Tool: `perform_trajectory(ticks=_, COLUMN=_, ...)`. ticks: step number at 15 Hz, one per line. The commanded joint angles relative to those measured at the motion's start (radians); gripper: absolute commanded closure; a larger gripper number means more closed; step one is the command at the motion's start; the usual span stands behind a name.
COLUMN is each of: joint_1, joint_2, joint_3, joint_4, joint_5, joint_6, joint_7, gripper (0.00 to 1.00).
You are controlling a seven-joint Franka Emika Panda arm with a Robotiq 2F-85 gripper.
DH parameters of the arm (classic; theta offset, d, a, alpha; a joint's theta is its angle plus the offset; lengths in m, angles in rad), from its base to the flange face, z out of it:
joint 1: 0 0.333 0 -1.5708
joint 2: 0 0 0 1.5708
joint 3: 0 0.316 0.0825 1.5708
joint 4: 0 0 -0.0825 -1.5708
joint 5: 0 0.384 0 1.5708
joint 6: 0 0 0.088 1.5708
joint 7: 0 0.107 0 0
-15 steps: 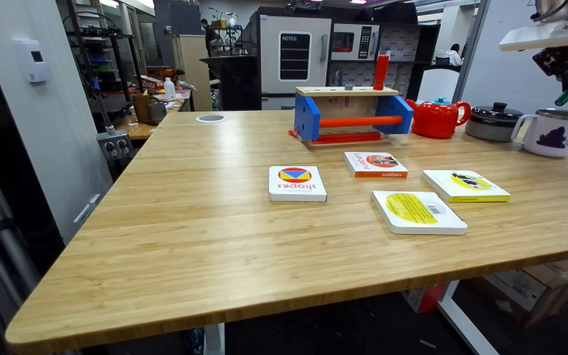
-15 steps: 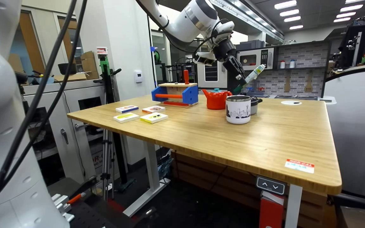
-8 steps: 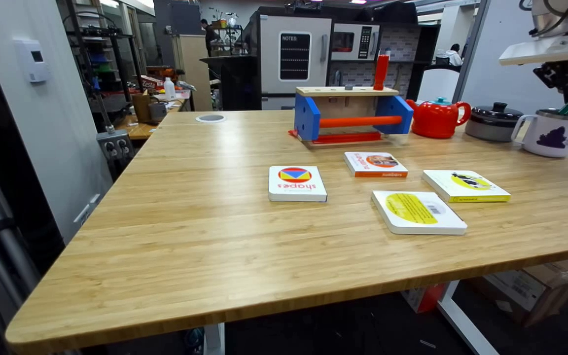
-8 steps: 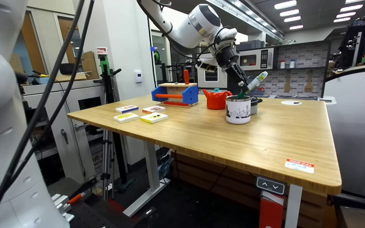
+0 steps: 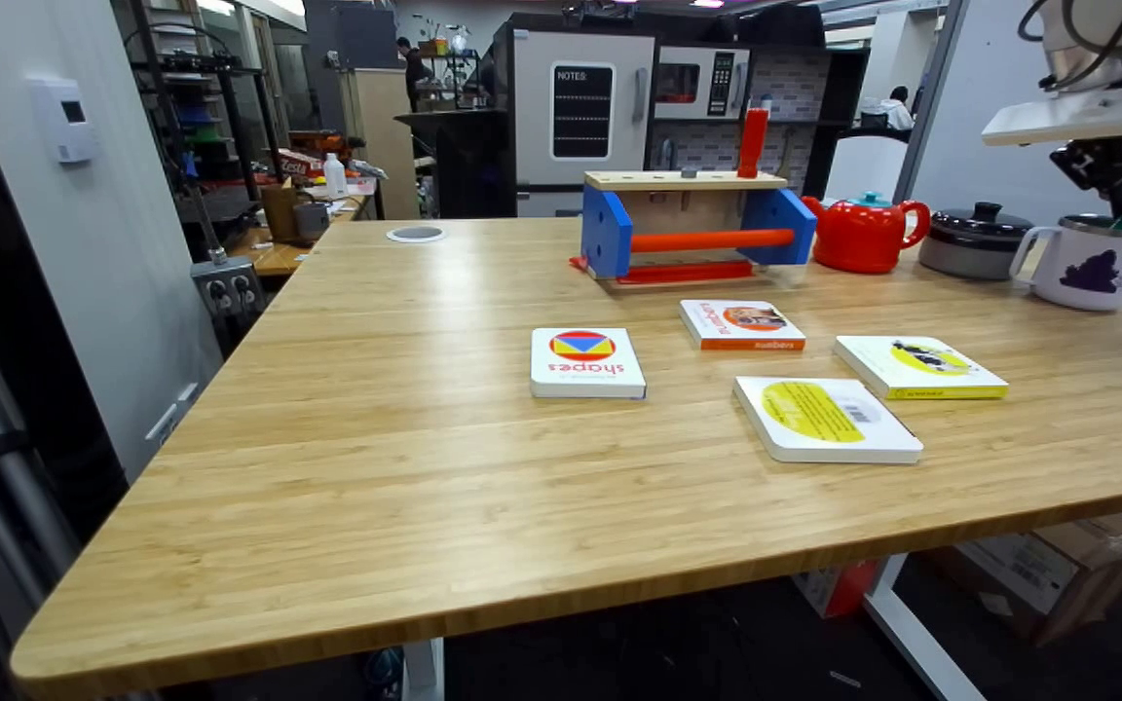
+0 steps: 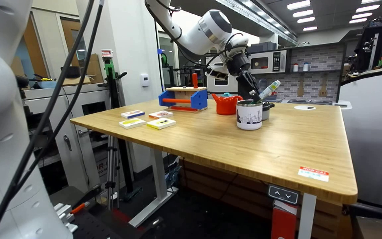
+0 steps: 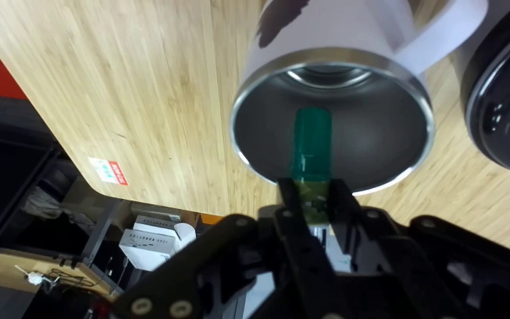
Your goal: Put the green marker inside the white thermos
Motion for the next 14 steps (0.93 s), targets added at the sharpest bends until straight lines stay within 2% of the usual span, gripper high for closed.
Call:
perform_trajectory(ticks=1, joint_1=-0.002, joint_2=0.004, joint_3=0.001, joint_4=0.015, joint_5=0.023, joint_6=0.002, joint_7=-0.01, gripper=0.73)
perform_trajectory(ticks=2, joint_1=-0.001, joint_2=0.003, joint_3=0.002, joint_4=0.015, joint_5=0.025, joint_6=0.003, joint_7=-0.01, gripper=0.51)
perform_trajectory(ticks=9, joint_1=0.006, joint_2=-0.001, joint_3=0.015, joint_4=0.02, joint_5=0.058, joint_6=0.006, joint_7=-0.038, gripper=0.05)
perform_trajectory(ticks=10, joint_1=0.007, joint_2=-0.001, joint_3=0.015, joint_4=0.021, joint_5=0.061, joint_6=0.007, joint_7=-0.04, gripper=0.01)
perform_trajectory(ticks=14, joint_1=0.015, joint_2=-0.006, joint_3=0.018, joint_4=0.021, joint_5=0.063, joint_6=0.01, joint_7=-0.046, gripper=0.0)
